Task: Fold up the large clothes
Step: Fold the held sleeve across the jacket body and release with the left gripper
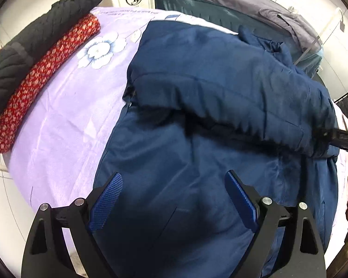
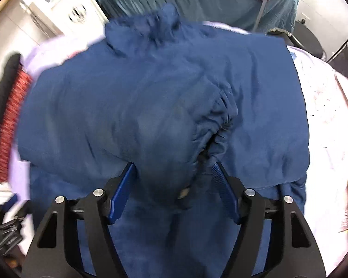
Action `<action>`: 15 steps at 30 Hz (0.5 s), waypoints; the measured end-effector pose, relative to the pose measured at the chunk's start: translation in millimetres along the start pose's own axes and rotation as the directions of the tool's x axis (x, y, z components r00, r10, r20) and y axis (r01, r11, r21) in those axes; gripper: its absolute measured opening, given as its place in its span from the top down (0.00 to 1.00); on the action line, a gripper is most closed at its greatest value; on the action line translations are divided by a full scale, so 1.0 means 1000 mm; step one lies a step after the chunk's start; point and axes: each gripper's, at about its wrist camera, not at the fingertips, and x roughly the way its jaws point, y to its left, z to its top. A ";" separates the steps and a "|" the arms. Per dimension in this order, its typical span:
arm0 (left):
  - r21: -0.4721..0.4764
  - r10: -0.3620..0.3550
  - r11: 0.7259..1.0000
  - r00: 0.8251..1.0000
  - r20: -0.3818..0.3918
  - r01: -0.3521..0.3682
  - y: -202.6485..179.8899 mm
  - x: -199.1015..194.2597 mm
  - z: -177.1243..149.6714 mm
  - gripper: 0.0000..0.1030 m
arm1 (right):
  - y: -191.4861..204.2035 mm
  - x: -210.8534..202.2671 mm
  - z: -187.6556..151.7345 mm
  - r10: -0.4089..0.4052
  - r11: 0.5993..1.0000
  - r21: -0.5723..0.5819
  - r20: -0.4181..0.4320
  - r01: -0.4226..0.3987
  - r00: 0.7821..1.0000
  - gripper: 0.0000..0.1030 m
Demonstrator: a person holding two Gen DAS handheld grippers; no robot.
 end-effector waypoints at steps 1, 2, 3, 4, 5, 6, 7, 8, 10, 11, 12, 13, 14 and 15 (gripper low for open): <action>-0.006 -0.002 1.000 1.000 -0.005 0.002 0.002 0.001 -0.002 0.15 | -0.001 0.009 -0.001 -0.013 1.000 0.005 -0.019 0.013 1.000 0.33; -0.010 -0.001 1.000 1.000 -0.010 0.001 0.001 0.003 -0.001 0.15 | -0.004 0.018 -0.001 -0.017 1.000 0.011 -0.032 0.017 0.999 0.31; -0.013 0.000 1.000 1.000 -0.015 0.000 0.001 0.005 -0.001 0.15 | -0.005 0.025 0.000 -0.029 1.000 0.007 -0.039 0.029 0.999 0.26; -0.016 0.004 1.000 1.000 -0.020 -0.004 0.003 0.006 -0.002 0.15 | -0.005 0.030 0.001 -0.044 0.999 -0.006 -0.042 0.043 0.998 0.23; -0.018 0.005 1.000 1.000 -0.023 -0.006 0.004 0.008 -0.004 0.15 | -0.003 0.036 0.002 -0.064 0.998 -0.030 -0.041 0.063 0.997 0.19; -0.021 0.006 1.000 1.000 -0.026 -0.007 0.005 0.008 -0.004 0.15 | -0.001 0.040 0.003 -0.079 0.996 -0.050 -0.040 0.077 0.996 0.16; -0.022 0.009 1.000 1.000 -0.030 -0.009 0.006 0.009 -0.004 0.15 | 0.000 0.042 0.004 -0.087 0.995 -0.056 -0.041 0.085 0.995 0.15; -0.020 0.015 1.000 0.999 -0.032 -0.015 0.006 0.010 -0.005 0.15 | 0.000 0.045 0.006 -0.093 0.994 -0.057 -0.044 0.090 0.995 0.13; -0.018 0.027 0.999 0.999 -0.034 -0.028 0.009 0.011 -0.006 0.15 | 0.000 0.048 0.009 -0.091 0.995 -0.049 -0.052 0.088 0.994 0.11; -0.019 0.030 0.999 0.999 -0.035 -0.030 0.010 0.011 -0.006 0.15 | 0.000 0.049 0.011 -0.089 0.995 -0.050 -0.054 0.086 0.995 0.11; -0.024 0.032 0.999 0.999 -0.037 -0.033 0.012 0.012 -0.007 0.15 | 0.000 0.049 0.010 -0.089 0.995 -0.053 -0.052 0.086 0.995 0.11; -0.029 0.033 0.999 0.999 -0.040 -0.034 0.014 0.013 -0.007 0.15 | -0.001 0.048 0.010 -0.088 0.995 -0.056 -0.049 0.085 0.995 0.11; -0.033 0.032 0.999 0.999 -0.042 -0.033 0.015 0.013 -0.007 0.15 | -0.001 0.045 0.009 -0.085 0.995 -0.057 -0.047 0.083 0.995 0.11; -0.036 0.030 0.999 0.999 -0.044 -0.032 0.017 0.014 -0.007 0.15 | -0.003 0.041 0.007 -0.081 0.996 -0.051 -0.044 0.079 0.996 0.11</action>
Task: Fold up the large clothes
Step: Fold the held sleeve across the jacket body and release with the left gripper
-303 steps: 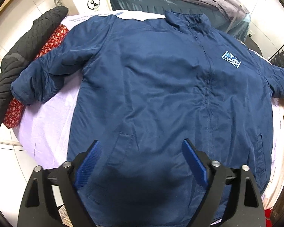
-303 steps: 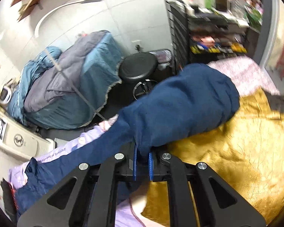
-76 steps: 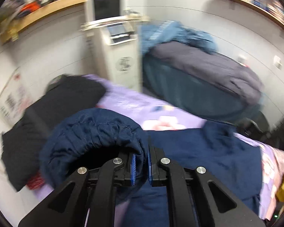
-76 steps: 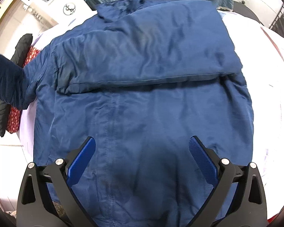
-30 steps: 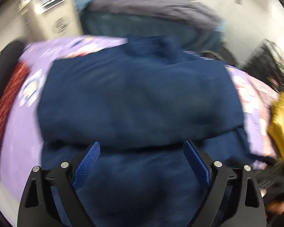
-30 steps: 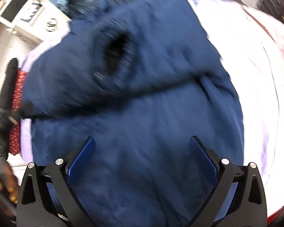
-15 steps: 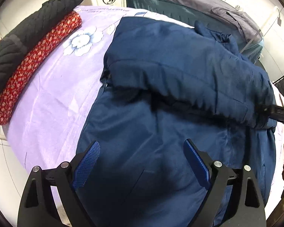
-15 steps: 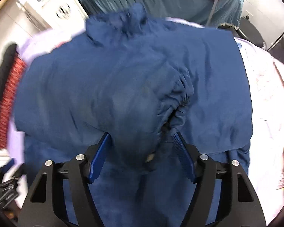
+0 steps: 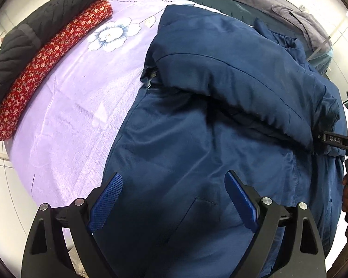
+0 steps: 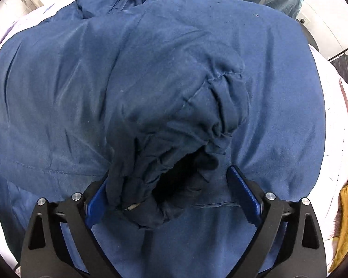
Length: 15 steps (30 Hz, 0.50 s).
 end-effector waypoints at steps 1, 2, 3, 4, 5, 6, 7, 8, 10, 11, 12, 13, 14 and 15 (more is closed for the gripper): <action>-0.002 -0.002 1.000 1.000 0.002 0.002 0.001 0.000 0.000 0.15 | -0.003 -0.005 -0.003 0.004 1.000 0.009 0.005 -0.004 1.000 0.11; -0.003 -0.002 1.000 1.000 0.004 0.002 0.002 0.000 0.000 0.15 | -0.007 -0.013 -0.008 0.017 0.999 0.029 0.020 -0.018 1.000 0.11; -0.004 -0.002 1.000 1.000 0.005 0.002 0.002 0.000 0.000 0.15 | -0.011 -0.020 -0.013 0.033 0.999 0.040 0.034 -0.035 0.999 0.11; -0.004 -0.005 1.000 1.000 0.004 0.005 0.003 0.000 0.000 0.15 | -0.014 -0.024 -0.019 0.045 0.998 0.044 0.043 -0.047 0.998 0.11; -0.003 -0.008 1.000 1.000 0.001 0.008 0.003 0.002 -0.001 0.15 | -0.017 -0.029 -0.026 0.062 0.997 0.045 0.050 -0.064 0.997 0.11; -0.002 -0.010 1.000 1.000 -0.002 0.010 0.003 0.002 -0.001 0.15 | -0.021 -0.033 -0.033 0.078 0.996 0.048 0.054 -0.081 0.995 0.11; 0.000 -0.010 1.000 1.000 -0.004 0.010 0.003 0.002 -0.001 0.15 | -0.026 -0.037 -0.041 0.095 0.994 0.052 0.057 -0.098 0.994 0.11; 0.004 -0.012 1.000 1.000 -0.003 0.012 0.003 0.002 -0.002 0.15 | -0.031 -0.041 -0.050 0.112 0.992 0.059 0.059 -0.115 0.992 0.11; 0.020 -0.027 0.999 1.000 0.000 0.027 0.001 0.000 -0.004 0.15 | -0.042 -0.048 -0.071 0.139 0.988 0.066 0.064 -0.143 0.988 0.11; 0.029 -0.033 0.999 0.999 0.002 0.033 0.000 -0.001 -0.005 0.15 | -0.047 -0.053 -0.083 0.151 0.986 0.062 0.065 -0.155 0.986 0.11; 0.042 -0.042 0.998 0.999 0.003 0.042 -0.001 -0.003 -0.006 0.15 | -0.051 -0.057 -0.093 0.157 0.986 0.054 0.065 -0.161 0.985 0.11; 0.055 -0.049 0.997 0.999 0.004 0.048 -0.002 -0.004 -0.008 0.15 | -0.056 -0.061 -0.104 0.156 0.986 0.042 0.064 -0.159 0.986 0.11; 0.071 -0.052 0.996 0.999 0.006 0.051 -0.002 -0.005 -0.011 0.15 | -0.055 -0.063 -0.118 0.151 0.988 0.033 0.065 -0.154 0.986 0.11; 0.087 -0.051 0.995 0.999 0.006 0.050 -0.002 -0.006 -0.014 0.15 | -0.060 -0.066 -0.127 0.147 0.988 0.028 0.063 -0.149 0.987 0.11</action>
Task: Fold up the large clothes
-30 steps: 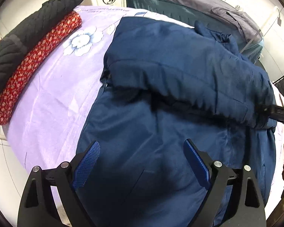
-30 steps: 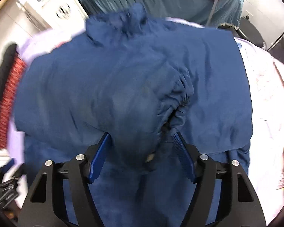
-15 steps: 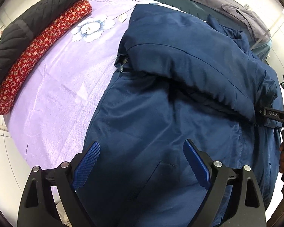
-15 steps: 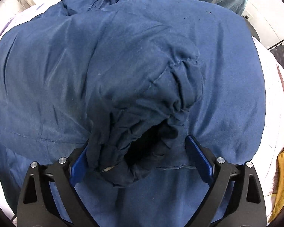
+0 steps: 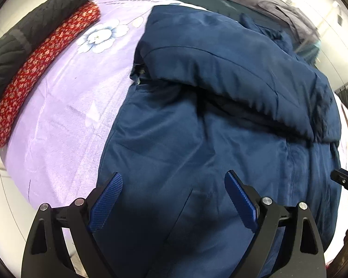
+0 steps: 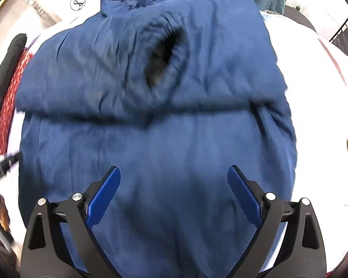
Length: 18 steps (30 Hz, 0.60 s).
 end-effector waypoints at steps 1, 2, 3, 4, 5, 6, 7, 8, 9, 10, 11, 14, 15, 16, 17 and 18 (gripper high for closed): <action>0.013 0.001 1.000 1.000 0.000 -0.001 0.001 -0.001 -0.004 0.15 | -0.005 -0.002 -0.006 0.000 1.000 0.001 -0.003 0.000 1.000 0.11; 0.020 0.001 1.000 1.000 0.000 -0.001 0.001 -0.001 -0.006 0.15 | -0.015 -0.006 -0.014 0.005 1.000 0.015 -0.010 -0.005 1.000 0.11; 0.024 0.001 1.000 1.000 -0.002 -0.001 0.004 -0.001 -0.010 0.15 | -0.025 -0.009 -0.022 0.005 0.999 0.033 -0.015 -0.005 1.000 0.11; 0.019 0.000 1.000 1.000 -0.006 0.000 0.008 -0.001 -0.013 0.15 | -0.035 -0.012 -0.033 0.004 0.998 0.058 -0.016 -0.003 1.000 0.11; 0.012 0.000 1.000 1.000 -0.008 0.000 0.012 -0.001 -0.015 0.15 | -0.042 -0.014 -0.038 0.004 0.997 0.077 -0.016 -0.003 1.000 0.11; 0.002 0.003 1.000 1.000 -0.010 -0.003 0.018 -0.001 -0.018 0.15 | -0.051 -0.016 -0.046 0.001 0.995 0.103 -0.016 0.001 1.000 0.11; -0.004 0.007 1.000 1.000 -0.011 -0.007 0.022 -0.001 -0.018 0.15 | -0.057 -0.016 -0.049 -0.004 0.993 0.121 -0.016 0.006 1.000 0.11; -0.013 0.019 1.000 1.000 -0.011 -0.019 0.029 -0.001 -0.019 0.15 | -0.066 -0.018 -0.055 -0.008 0.989 0.148 -0.015 0.010 1.000 0.11; -0.018 0.029 0.999 1.000 -0.008 -0.029 0.035 -0.002 -0.020 0.15 | -0.075 -0.020 -0.060 -0.008 0.985 0.172 -0.012 0.010 1.000 0.11; -0.024 0.038 0.999 0.999 -0.001 -0.038 0.042 -0.004 -0.019 0.15 | -0.079 -0.020 -0.063 -0.008 0.983 0.185 -0.009 0.010 1.000 0.11; -0.029 0.043 0.999 0.999 0.006 -0.043 0.048 -0.006 -0.018 0.15 | -0.087 -0.022 -0.066 -0.013 0.980 0.199 -0.004 0.013 1.000 0.11; -0.047 0.049 0.998 0.999 0.024 -0.048 0.065 -0.011 -0.015 0.15 | -0.103 -0.025 -0.068 -0.044 0.975 0.217 0.007 0.042 0.999 0.11; -0.053 0.047 0.998 0.998 0.028 -0.046 0.070 -0.012 -0.013 0.15 | -0.110 -0.028 -0.068 -0.075 0.972 0.225 0.021 0.068 0.997 0.11; -0.065 0.039 0.997 0.999 0.033 -0.037 0.076 -0.014 -0.011 0.15 | -0.115 -0.030 -0.068 -0.096 0.969 0.233 0.033 0.085 0.995 0.11; -0.075 0.024 0.997 0.999 0.037 -0.021 0.082 -0.015 -0.009 0.15 | -0.124 -0.034 -0.067 -0.110 0.963 0.251 0.046 0.095 0.993 0.11; -0.085 0.004 0.996 0.999 0.039 -0.001 0.087 -0.014 -0.009 0.15 | -0.132 -0.034 -0.066 -0.103 0.959 0.271 0.049 0.086 0.994 0.11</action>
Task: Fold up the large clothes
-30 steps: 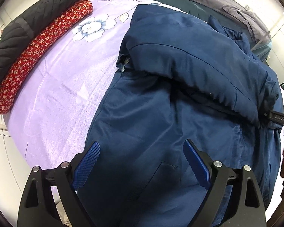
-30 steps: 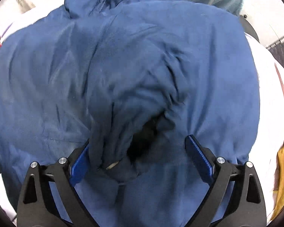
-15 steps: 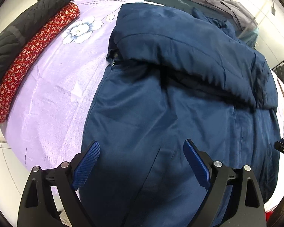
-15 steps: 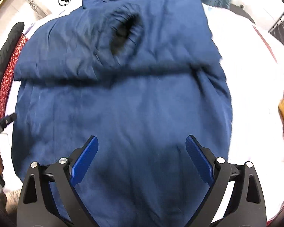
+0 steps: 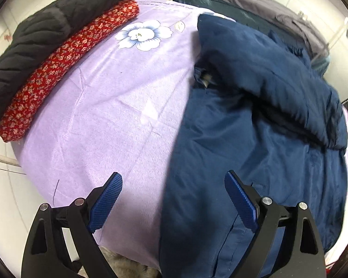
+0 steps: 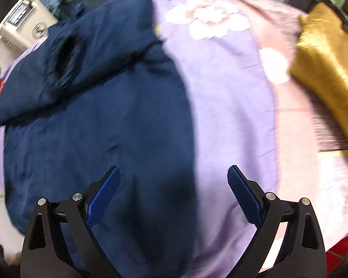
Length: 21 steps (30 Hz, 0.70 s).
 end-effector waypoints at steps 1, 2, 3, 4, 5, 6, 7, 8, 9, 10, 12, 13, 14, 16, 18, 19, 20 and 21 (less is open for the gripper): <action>-0.009 -0.018 1.000 1.000 -0.002 0.018 0.002 0.000 0.000 0.15 | -0.004 0.002 0.002 0.009 1.000 0.011 -0.006 -0.009 1.000 0.11; -0.023 -0.050 0.998 0.999 -0.013 0.050 0.006 0.003 0.000 0.15 | -0.009 0.006 0.003 0.026 0.999 0.024 -0.024 -0.025 0.999 0.11; -0.029 -0.068 0.997 0.997 -0.022 0.067 0.009 0.007 0.002 0.15 | -0.014 0.012 0.003 0.050 0.998 0.036 -0.053 -0.048 0.997 0.11; -0.035 -0.089 0.996 0.995 -0.033 0.088 0.011 0.010 0.001 0.15 | -0.018 0.015 0.002 0.072 0.997 0.045 -0.068 -0.069 0.995 0.11; -0.041 -0.120 0.992 0.991 -0.054 0.118 0.013 0.015 -0.002 0.15 | -0.018 0.015 0.002 0.072 0.997 0.045 -0.068 -0.069 0.995 0.11; -0.046 -0.147 0.988 0.987 -0.071 0.144 0.014 0.019 -0.004 0.15 | -0.021 0.020 0.000 0.112 0.992 0.063 -0.091 -0.107 0.990 0.11; -0.049 -0.172 0.984 0.981 -0.087 0.168 0.015 0.023 -0.007 0.15 | -0.023 0.023 -0.002 0.145 0.988 0.077 -0.108 -0.137 0.984 0.11; -0.051 -0.189 0.982 0.977 -0.099 0.184 0.015 0.025 -0.010 0.15 | -0.025 0.026 -0.006 0.184 0.981 0.088 -0.124 -0.174 0.975 0.11; -0.051 -0.212 0.977 0.971 -0.113 0.207 0.014 0.027 -0.014 0.15 | -0.026 0.029 -0.012 0.227 0.972 0.093 -0.146 -0.215 0.963 0.11; -0.048 -0.228 0.974 0.966 -0.122 0.223 0.014 0.028 -0.017 0.15 | -0.024 0.032 -0.018 0.252 0.966 0.093 -0.163 -0.240 0.954 0.11; -0.025 -0.252 0.968 0.956 -0.147 0.251 0.010 0.031 -0.027 0.16 | -0.023 0.034 -0.031 0.264 0.964 0.076 -0.192 -0.254 0.945 0.11; -0.015 -0.255 0.967 0.954 -0.157 0.256 0.008 0.034 -0.031 0.16 | -0.023 0.034 -0.037 0.266 0.964 0.066 -0.204 -0.258 0.942 0.11; 0.001 -0.260 0.964 0.950 -0.170 0.264 0.006 0.035 -0.037 0.17 | -0.023 0.034 -0.044 0.277 0.961 0.056 -0.216 -0.271 0.936 0.11; 0.039 -0.265 0.960 0.943 -0.200 0.277 0.001 0.037 -0.050 0.24 | -0.020 0.032 -0.056 0.291 0.956 0.040 -0.233 -0.290 0.928 0.11; 0.081 -0.246 0.959 0.942 -0.229 0.271 -0.004 0.040 -0.061 0.27 | -0.014 0.029 -0.068 0.291 0.955 0.018 -0.247 -0.296 0.924 0.11; 0.097 -0.238 0.959 0.941 -0.240 0.267 -0.005 0.041 -0.065 0.29 | -0.013 0.028 -0.076 0.291 0.954 0.008 -0.256 -0.299 0.922 0.11; 0.118 -0.225 0.958 0.939 -0.258 0.262 -0.008 0.043 -0.071 0.30 | -0.012 0.028 -0.081 0.290 0.954 0.002 -0.264 -0.301 0.920 0.11; 0.130 -0.217 0.957 0.939 -0.268 0.258 -0.009 0.045 -0.076 0.31 | -0.013 0.027 -0.091 0.291 0.953 -0.004 -0.274 -0.304 0.917 0.11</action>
